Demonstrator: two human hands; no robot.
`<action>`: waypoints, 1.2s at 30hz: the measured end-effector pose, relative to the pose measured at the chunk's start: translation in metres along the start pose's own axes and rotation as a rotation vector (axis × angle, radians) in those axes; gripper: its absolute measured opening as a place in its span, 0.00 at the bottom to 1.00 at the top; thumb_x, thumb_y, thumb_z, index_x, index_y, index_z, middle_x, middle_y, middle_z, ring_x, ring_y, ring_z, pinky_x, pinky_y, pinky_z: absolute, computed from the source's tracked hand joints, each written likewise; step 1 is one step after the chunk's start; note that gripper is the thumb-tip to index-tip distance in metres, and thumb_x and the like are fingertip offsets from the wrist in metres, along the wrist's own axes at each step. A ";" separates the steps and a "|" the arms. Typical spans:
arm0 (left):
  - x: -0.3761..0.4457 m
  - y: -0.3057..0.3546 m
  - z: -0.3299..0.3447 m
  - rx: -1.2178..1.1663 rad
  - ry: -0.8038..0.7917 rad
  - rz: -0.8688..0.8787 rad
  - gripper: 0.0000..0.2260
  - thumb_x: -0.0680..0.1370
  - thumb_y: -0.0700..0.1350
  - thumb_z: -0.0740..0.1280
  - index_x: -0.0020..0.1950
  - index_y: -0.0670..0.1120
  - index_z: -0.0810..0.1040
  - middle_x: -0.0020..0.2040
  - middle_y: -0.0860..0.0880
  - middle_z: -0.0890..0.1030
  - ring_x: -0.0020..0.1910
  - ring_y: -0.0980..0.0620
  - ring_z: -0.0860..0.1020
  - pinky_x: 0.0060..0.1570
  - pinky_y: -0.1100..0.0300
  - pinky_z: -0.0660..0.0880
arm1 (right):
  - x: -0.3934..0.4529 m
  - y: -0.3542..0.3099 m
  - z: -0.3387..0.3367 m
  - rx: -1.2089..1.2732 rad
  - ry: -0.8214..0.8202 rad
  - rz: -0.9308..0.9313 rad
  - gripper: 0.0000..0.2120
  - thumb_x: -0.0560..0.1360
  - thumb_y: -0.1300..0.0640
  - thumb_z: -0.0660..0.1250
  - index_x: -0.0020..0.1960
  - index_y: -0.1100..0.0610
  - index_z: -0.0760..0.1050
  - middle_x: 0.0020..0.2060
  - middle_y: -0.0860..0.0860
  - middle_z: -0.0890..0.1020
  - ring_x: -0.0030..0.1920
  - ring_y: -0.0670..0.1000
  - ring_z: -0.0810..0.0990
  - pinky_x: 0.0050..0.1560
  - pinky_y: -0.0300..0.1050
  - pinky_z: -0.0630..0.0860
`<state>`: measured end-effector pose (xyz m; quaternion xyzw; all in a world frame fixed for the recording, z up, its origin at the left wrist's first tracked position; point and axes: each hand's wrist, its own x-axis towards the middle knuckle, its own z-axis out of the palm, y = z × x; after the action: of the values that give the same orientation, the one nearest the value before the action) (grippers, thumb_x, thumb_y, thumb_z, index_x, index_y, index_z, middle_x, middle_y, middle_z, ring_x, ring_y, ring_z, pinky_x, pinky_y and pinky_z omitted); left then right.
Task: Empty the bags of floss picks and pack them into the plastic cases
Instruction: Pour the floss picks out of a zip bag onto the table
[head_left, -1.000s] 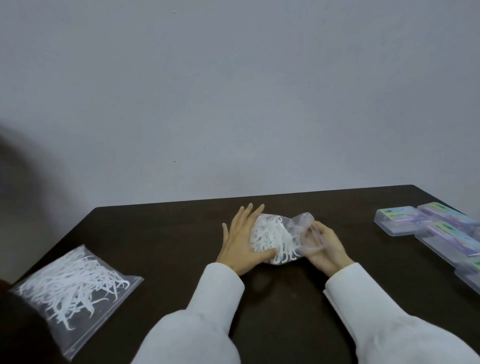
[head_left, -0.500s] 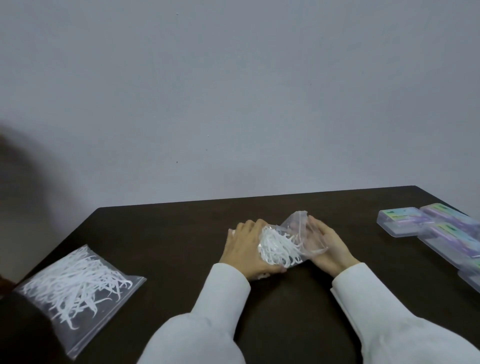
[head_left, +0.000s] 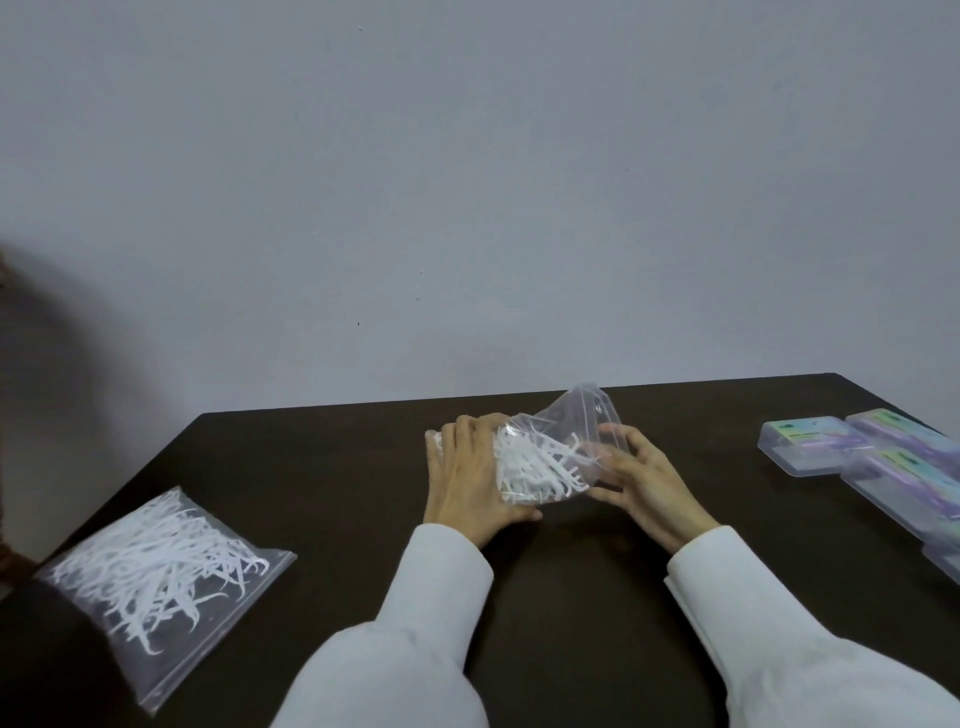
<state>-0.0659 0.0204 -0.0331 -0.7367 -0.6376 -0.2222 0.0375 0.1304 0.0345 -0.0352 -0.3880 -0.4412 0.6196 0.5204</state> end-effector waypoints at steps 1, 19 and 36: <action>0.001 0.000 -0.001 0.072 0.015 -0.010 0.44 0.63 0.67 0.72 0.71 0.50 0.56 0.66 0.49 0.62 0.67 0.48 0.61 0.73 0.47 0.50 | 0.000 0.000 0.000 -0.016 0.012 -0.015 0.11 0.77 0.65 0.59 0.58 0.55 0.70 0.50 0.53 0.81 0.44 0.51 0.84 0.39 0.42 0.81; -0.001 -0.005 0.009 0.090 0.184 0.048 0.31 0.65 0.57 0.75 0.63 0.47 0.71 0.60 0.44 0.72 0.63 0.43 0.69 0.70 0.38 0.54 | 0.002 0.005 -0.004 -0.266 -0.025 -0.266 0.11 0.78 0.69 0.55 0.49 0.57 0.74 0.53 0.46 0.81 0.54 0.48 0.80 0.48 0.44 0.81; 0.001 -0.008 0.014 0.169 0.407 0.229 0.41 0.59 0.37 0.77 0.70 0.47 0.65 0.61 0.46 0.76 0.65 0.46 0.73 0.65 0.33 0.52 | 0.002 0.006 -0.004 -0.517 -0.136 -0.230 0.13 0.75 0.62 0.66 0.59 0.54 0.75 0.55 0.45 0.78 0.50 0.42 0.80 0.42 0.32 0.77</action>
<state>-0.0697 0.0274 -0.0470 -0.7385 -0.5454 -0.3063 0.2518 0.1316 0.0361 -0.0423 -0.4126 -0.6594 0.4484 0.4403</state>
